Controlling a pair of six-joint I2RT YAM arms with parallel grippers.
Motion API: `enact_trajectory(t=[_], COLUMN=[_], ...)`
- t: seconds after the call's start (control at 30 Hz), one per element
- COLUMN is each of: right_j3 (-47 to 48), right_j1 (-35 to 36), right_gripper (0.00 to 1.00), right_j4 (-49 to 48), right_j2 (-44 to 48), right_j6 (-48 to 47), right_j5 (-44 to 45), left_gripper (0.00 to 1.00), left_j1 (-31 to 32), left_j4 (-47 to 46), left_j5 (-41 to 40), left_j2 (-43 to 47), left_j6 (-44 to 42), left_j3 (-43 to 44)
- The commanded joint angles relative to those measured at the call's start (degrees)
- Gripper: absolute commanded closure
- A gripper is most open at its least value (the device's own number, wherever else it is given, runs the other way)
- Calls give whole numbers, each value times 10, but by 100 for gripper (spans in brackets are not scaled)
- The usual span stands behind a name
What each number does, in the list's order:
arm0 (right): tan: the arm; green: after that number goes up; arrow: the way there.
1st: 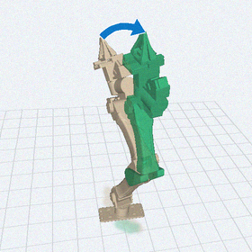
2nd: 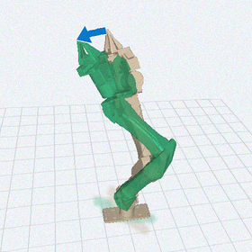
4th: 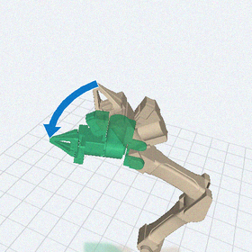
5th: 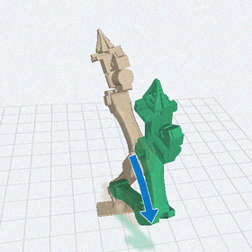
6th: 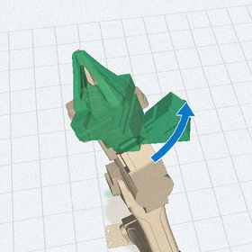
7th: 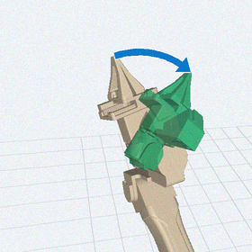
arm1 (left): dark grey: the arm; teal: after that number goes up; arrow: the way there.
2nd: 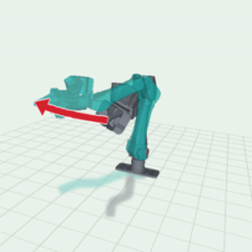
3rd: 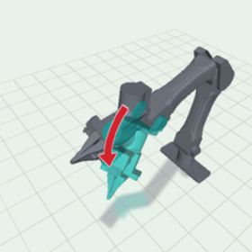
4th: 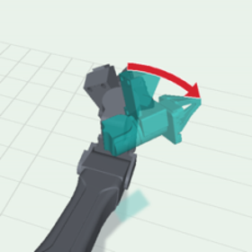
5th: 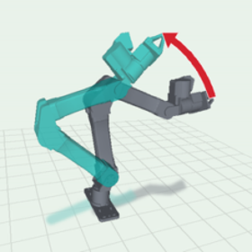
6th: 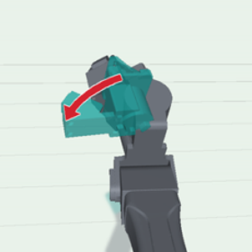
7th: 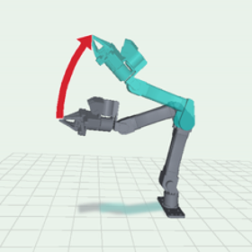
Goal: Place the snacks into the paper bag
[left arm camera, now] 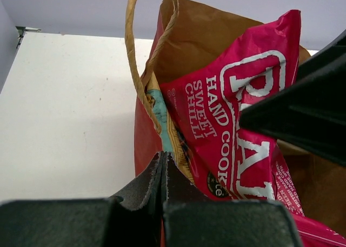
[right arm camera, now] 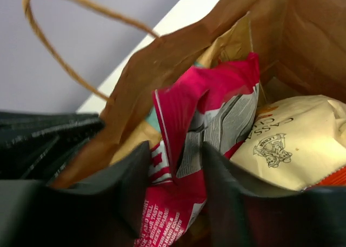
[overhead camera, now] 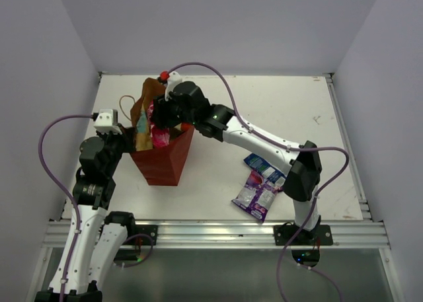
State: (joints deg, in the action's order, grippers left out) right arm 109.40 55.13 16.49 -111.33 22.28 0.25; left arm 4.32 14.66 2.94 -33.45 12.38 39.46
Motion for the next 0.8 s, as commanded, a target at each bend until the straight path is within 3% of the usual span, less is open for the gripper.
enact_trajectory(t=[0.0, 0.1, 0.2, 0.4, 0.53, 0.57, 0.77], right_j3=[1, 2, 43, 86, -57, -131, -325], right_j1=[18, 20, 20, 20, 20, 19, 0], right_gripper=[49, 1, 1, 1, 1, 1, 1], right_j4=[30, -17, -15, 107, 135, 137, 193], right_j2=[10, 58, 108, 225, 322, 341, 379], right_j6=[-39, -66, -107, -167, -180, -175, -90], right_j5=[-19, -11, -4, 127, 244, 290, 362], left_gripper=[100, 100, 100, 100, 100, 100, 100], left_j1=[6, 7, 9, 9, 9, 10, 10], left_j4=[-24, -23, -23, -23, -23, -23, -23], left_j5=[8, 8, 7, 6, 7, 8, 11], left_j2=[5, 4, 5, 7, 7, 6, 2], left_j6=[-10, -10, -10, -10, -10, -10, -10], left_j3=[0, 0, -1, 0, 0, 0, -1])
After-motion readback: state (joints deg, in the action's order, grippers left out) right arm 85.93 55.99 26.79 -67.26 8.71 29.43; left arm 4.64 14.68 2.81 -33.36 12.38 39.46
